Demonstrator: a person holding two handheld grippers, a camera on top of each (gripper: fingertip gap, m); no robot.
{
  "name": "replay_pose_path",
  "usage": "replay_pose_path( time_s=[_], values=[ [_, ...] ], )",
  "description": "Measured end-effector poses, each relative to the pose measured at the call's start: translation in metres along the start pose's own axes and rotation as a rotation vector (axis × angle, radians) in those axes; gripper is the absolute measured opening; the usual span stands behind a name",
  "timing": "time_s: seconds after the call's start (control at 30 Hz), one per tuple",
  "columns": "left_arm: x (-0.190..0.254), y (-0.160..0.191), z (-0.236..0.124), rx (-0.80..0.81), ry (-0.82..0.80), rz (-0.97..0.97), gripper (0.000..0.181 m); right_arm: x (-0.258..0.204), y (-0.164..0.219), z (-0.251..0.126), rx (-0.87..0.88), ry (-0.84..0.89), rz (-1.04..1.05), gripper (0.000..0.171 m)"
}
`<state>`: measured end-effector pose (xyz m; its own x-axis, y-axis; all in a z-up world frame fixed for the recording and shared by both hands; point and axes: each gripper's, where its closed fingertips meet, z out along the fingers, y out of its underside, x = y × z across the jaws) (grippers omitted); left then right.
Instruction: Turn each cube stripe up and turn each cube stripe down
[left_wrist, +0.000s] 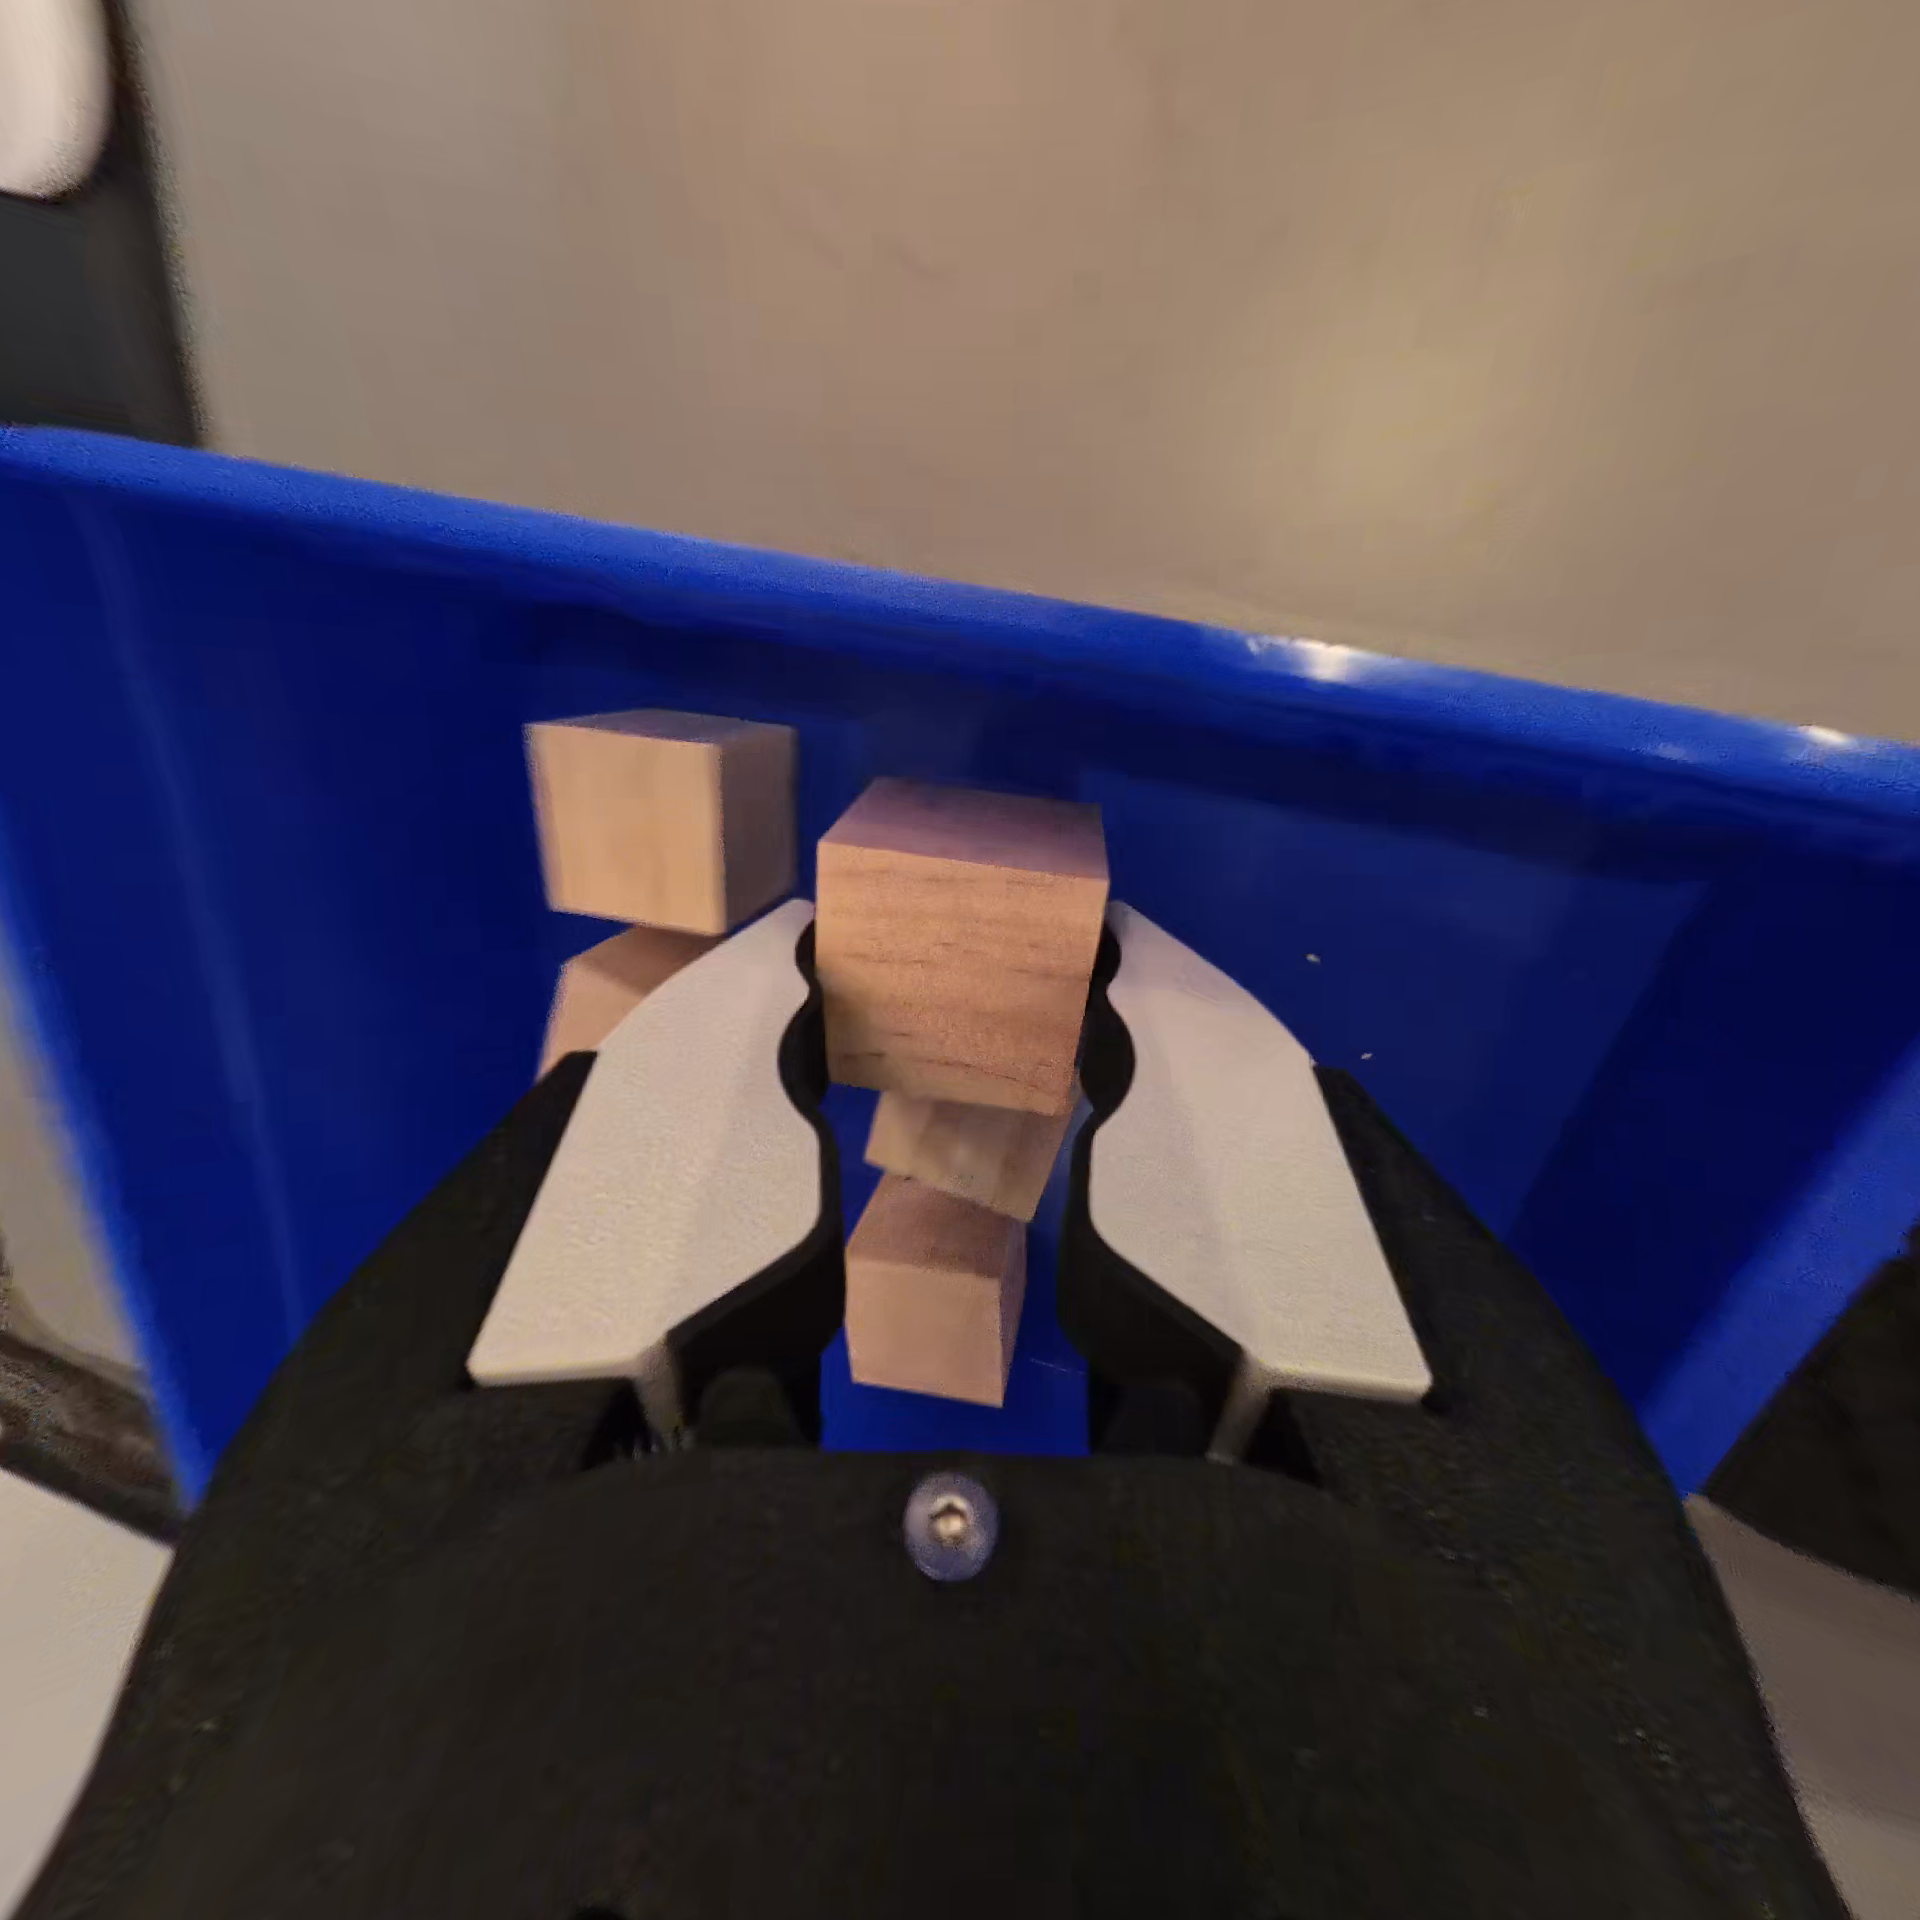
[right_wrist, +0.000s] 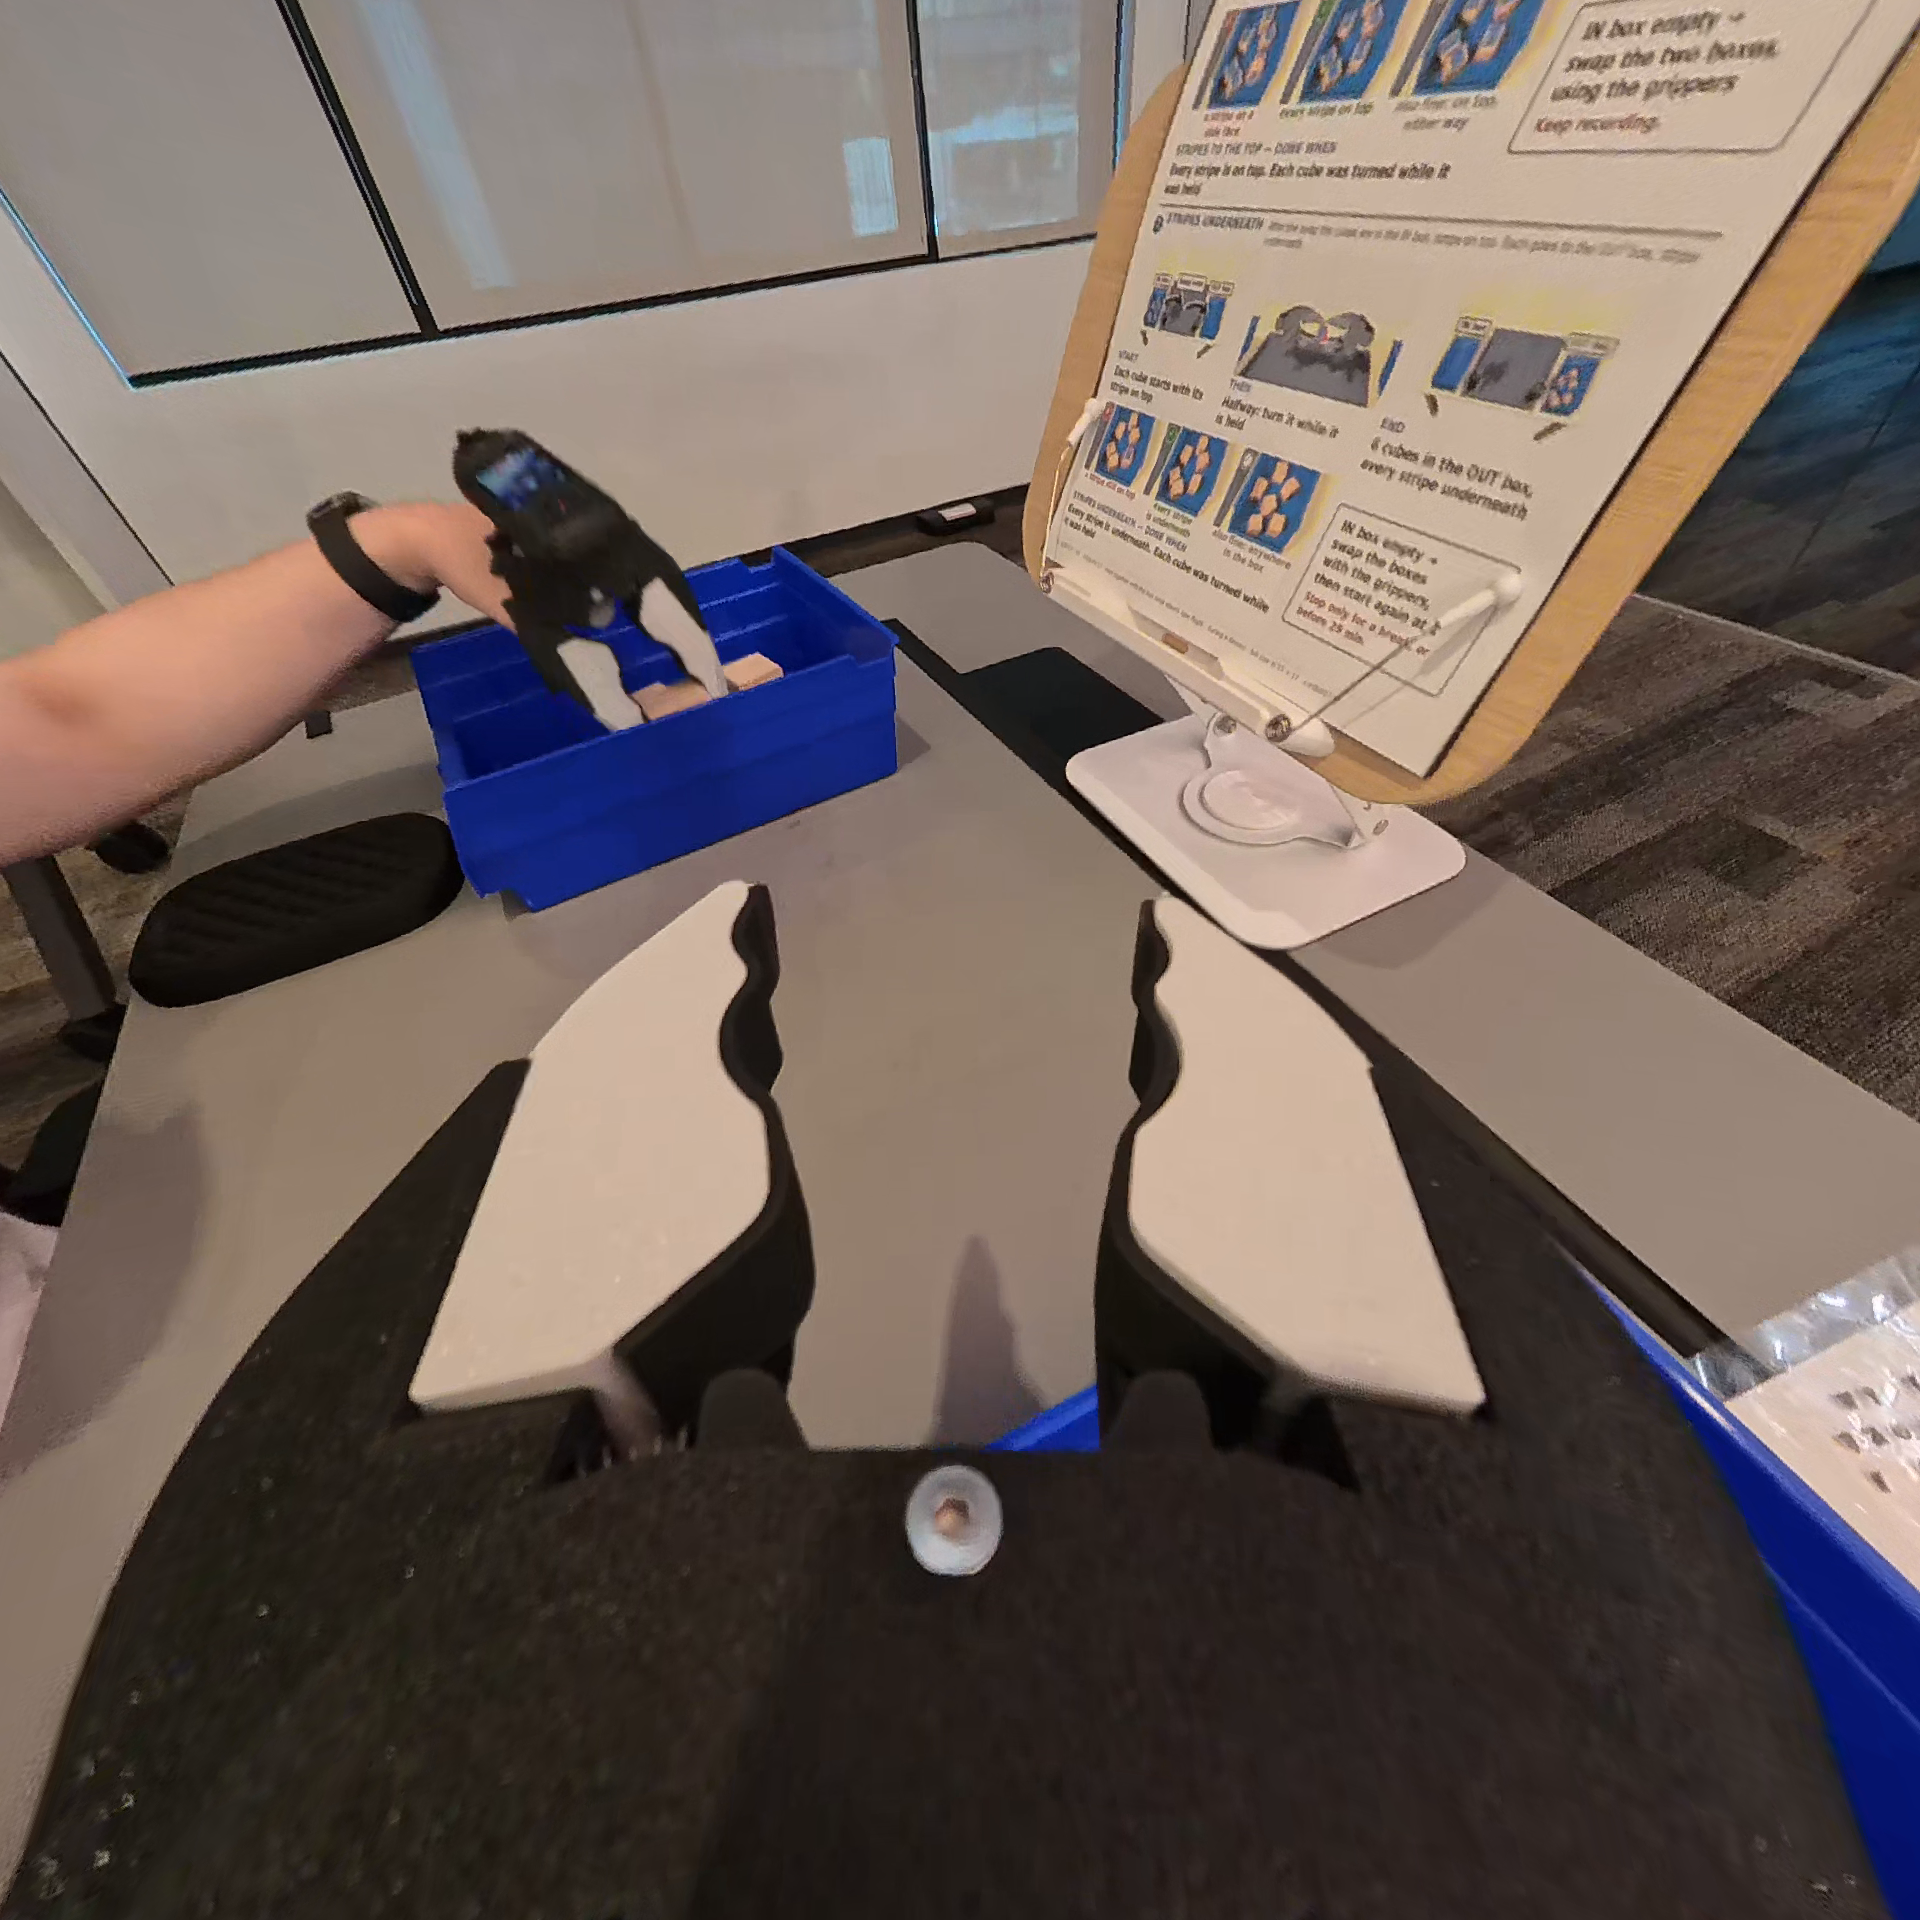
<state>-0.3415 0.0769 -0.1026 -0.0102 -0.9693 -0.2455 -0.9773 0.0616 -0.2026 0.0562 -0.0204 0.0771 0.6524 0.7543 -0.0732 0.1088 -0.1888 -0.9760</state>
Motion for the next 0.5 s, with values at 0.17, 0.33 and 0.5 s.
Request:
replay_pose_path(
  time_s=[0.17, 0.33, 0.5],
  values=[
    [-0.018, -0.058, -0.099, 0.432, -0.138, -0.212, 0.047, -0.025, -0.024, 0.021, 0.075, 0.015, -0.159, 0.066],
    [0.030, -0.153, -0.173, 0.928, 0.136, -0.375, 0.046, -0.109, -0.035, 0.067, 0.088, -0.110, -0.447, 0.069],
    [0.092, -0.219, -0.202, 1.111, 0.661, -0.405, 0.046, -0.178, -0.032, 0.095, 0.128, -0.125, -0.736, 0.074]
  ],
)
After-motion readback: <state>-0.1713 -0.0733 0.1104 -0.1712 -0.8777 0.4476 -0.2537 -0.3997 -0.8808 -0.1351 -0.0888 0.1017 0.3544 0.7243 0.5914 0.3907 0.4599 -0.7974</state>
